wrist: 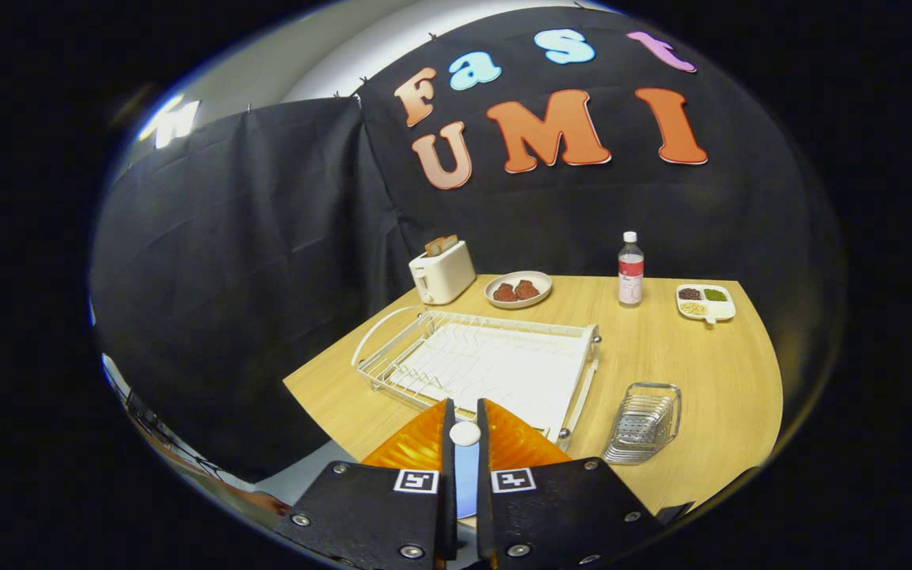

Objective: Take the plate from the dish rack, then take the spoon from the basket and place it into the plate.

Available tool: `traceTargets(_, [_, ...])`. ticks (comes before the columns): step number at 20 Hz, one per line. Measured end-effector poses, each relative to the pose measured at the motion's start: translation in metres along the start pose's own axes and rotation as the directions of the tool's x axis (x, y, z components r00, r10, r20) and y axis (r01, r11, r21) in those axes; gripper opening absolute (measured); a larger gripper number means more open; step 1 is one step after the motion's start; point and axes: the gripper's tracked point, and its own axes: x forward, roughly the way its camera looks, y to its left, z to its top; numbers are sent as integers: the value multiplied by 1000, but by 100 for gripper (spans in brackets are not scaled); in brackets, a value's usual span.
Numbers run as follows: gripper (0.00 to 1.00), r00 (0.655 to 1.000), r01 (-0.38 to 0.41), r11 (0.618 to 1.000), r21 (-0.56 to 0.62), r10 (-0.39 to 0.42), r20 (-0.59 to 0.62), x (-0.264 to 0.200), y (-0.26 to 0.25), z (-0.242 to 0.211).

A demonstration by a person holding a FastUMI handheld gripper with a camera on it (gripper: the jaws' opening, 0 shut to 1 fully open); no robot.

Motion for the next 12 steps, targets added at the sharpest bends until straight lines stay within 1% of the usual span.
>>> traceTargets(6, [10,994,-63,998,3,63,-91,33,27,-43])
traceTargets(10, [10,992,-74,997,-26,71,-106,55,36,-56])
traceTargets(12, [10,993,-80,996,-34,77,-86,64,40,-55])
